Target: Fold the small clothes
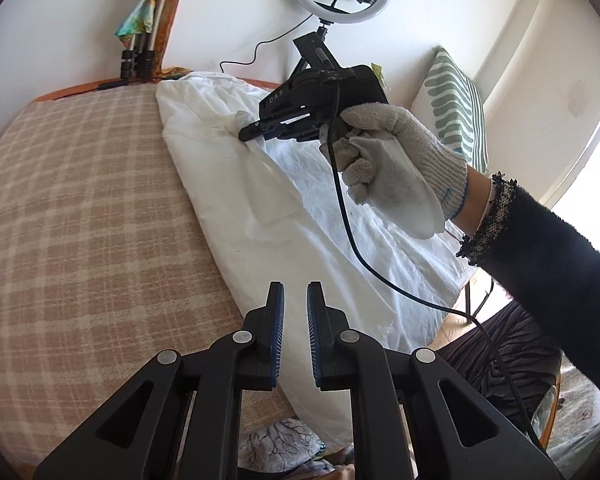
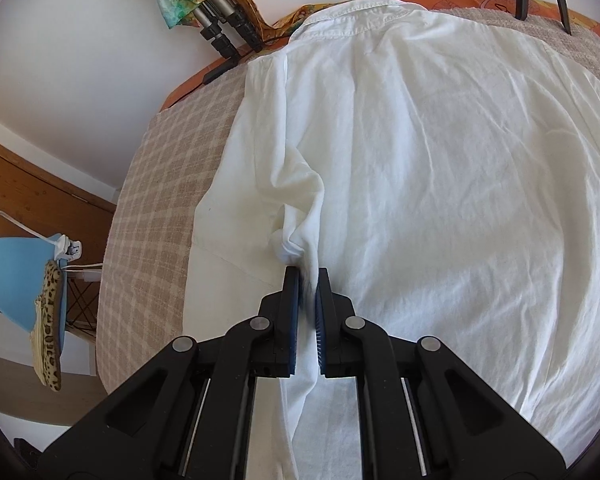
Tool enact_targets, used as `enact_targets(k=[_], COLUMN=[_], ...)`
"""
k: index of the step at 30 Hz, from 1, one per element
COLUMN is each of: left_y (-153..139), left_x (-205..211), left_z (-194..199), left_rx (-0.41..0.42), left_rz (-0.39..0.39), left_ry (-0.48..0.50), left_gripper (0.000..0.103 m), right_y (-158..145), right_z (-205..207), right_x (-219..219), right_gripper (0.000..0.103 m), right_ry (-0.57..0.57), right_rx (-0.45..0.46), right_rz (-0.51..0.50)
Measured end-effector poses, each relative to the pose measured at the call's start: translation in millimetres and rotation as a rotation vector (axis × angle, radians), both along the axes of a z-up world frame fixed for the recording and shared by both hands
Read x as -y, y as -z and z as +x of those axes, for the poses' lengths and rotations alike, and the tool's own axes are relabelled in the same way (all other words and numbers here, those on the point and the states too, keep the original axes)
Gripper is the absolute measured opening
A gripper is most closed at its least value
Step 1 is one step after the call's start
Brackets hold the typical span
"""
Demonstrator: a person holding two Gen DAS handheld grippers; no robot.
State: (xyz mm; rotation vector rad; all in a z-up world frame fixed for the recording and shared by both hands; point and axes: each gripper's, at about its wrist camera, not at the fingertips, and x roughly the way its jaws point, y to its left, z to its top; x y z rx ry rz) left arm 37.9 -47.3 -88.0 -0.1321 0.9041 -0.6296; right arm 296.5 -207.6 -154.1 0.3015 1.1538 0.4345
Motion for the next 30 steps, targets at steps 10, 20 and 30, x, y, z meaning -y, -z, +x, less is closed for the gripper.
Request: enact_targets(k=[10,20,30], left_y=[50,14,-13], left_x=[43,52,96], left_z=[1,14,39], left_rx=[-0.102,-0.037,-0.006], left_rz=[0.119,0.058,-0.001], left_ry=[0.130,0.119,0.134], left_gripper=[0.010,0.010,0.047], right_y=[-39,-60,-43], right_z=[-35,-104,-167], right_x=[67,208,346], right_gripper=[0.050,0.050,0.057], right_ry=[0.093,0.294,0.540], right_rx=[0.118,0.190,0.139], right_rz=[-0.011,-0.038,-0.145])
